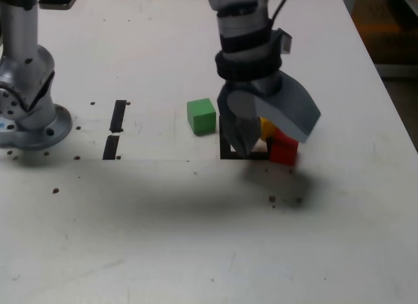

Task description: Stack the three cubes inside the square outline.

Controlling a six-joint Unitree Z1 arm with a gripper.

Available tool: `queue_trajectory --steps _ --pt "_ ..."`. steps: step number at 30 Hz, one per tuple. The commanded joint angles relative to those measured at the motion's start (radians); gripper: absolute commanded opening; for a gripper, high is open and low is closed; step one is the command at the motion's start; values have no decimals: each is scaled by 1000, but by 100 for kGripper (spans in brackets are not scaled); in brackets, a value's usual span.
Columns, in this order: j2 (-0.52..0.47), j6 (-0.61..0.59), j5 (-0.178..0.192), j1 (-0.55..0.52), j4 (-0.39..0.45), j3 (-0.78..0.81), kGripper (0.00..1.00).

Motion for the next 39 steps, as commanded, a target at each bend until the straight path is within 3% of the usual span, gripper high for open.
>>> queue_trajectory --steps 1,12,20,27,31,39 --pt "14 -2 -1 -4 -4 -10 97" --pt "70 -8 34 -4 -6 -40 94" --pt "90 -44 147 -4 37 -64 86" --pt "111 -82 215 -13 79 -82 62" --pt "123 -95 232 -32 64 -92 52" --pt "155 -98 234 -90 22 -134 49"
